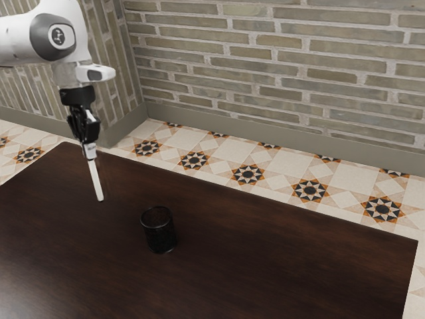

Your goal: Take the marker out of the pen holder and place it to the left of the pen holder.

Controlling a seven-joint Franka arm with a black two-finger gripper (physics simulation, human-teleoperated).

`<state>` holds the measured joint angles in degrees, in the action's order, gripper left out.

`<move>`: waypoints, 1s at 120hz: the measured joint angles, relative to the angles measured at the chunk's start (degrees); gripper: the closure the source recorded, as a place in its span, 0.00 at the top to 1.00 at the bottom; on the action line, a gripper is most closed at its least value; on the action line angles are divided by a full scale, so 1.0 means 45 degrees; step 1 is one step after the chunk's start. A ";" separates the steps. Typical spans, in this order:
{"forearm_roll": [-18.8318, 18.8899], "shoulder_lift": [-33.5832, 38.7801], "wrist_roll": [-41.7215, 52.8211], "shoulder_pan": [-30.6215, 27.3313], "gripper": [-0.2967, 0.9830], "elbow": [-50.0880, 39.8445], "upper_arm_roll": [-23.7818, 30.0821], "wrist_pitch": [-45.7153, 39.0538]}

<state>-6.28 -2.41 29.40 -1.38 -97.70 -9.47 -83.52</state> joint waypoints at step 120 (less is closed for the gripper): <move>0.1478 -0.8953 -0.3807 0.0227 0.15 0.5480 -0.1367 0.5080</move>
<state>0.37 -42.70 12.27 -0.36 -73.05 -15.63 -60.66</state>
